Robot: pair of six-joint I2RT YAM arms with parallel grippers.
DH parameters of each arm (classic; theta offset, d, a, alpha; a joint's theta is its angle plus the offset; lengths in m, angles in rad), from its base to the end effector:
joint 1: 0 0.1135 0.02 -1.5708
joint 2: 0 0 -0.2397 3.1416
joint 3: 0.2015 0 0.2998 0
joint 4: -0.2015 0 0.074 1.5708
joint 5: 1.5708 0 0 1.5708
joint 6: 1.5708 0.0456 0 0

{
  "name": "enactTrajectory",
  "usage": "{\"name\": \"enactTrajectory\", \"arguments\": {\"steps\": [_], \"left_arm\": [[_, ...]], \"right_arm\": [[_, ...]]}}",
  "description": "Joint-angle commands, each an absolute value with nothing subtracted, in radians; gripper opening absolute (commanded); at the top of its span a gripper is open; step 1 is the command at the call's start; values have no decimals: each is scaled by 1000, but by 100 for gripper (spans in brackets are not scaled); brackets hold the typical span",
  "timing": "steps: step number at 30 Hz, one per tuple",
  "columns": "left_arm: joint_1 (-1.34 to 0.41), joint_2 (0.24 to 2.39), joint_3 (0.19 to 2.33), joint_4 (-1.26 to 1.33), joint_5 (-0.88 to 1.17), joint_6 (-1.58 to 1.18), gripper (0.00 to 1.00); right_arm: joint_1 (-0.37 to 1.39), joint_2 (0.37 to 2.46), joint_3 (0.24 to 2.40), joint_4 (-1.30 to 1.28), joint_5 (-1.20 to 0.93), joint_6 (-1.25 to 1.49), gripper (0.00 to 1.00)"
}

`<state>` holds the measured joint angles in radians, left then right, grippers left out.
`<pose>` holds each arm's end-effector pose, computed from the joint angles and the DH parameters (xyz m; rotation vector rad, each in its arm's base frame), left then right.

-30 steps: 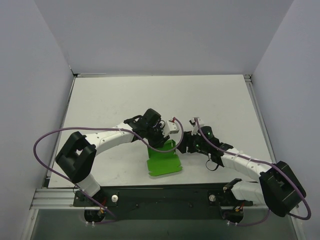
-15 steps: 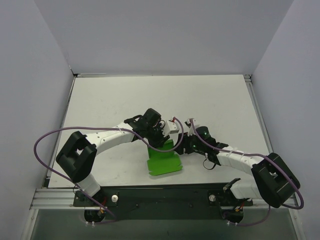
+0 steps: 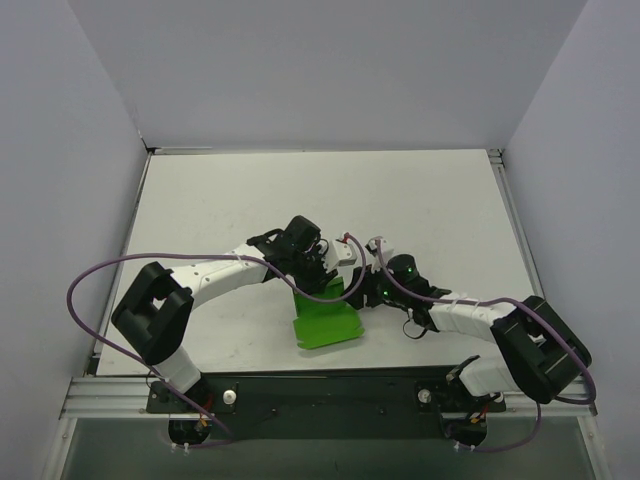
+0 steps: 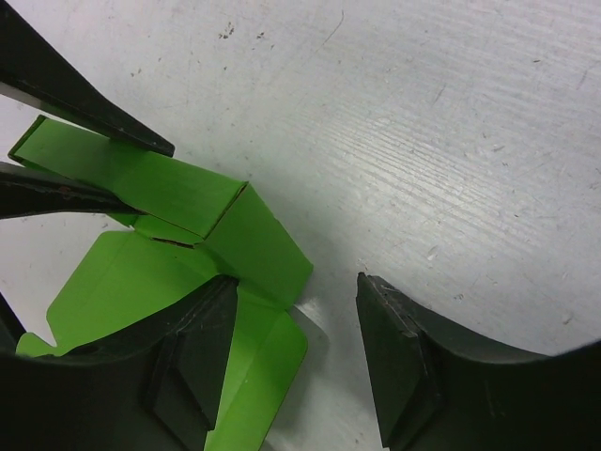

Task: Fold the paper box

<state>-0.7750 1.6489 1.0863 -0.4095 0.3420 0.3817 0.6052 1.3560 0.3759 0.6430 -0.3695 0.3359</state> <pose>0.2644 -0.2804 0.1499 1.5133 2.0686 -0.5878 0.2310 0.1798 0.0986 -0.5291 1.9390 0.9725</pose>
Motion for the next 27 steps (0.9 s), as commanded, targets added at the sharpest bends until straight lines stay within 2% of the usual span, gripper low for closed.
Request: {"name": "enactTrajectory", "arguments": {"steps": [1,8,23,27], "left_arm": [[-790,1660,1101,-445,434,400,28],[-790,1658,1101,-451,445,407,29],[-793,1658,1106,-459,480,410,28],[-798,1660,1108,-457,480,406,28]], "right_arm": [[627,1370,376,782,-370,281,53],[647,1382,385,790,-351,259,49],[690,1427,405,821,-273,255,22],[703,1420,408,798,-224,258,19]]}}
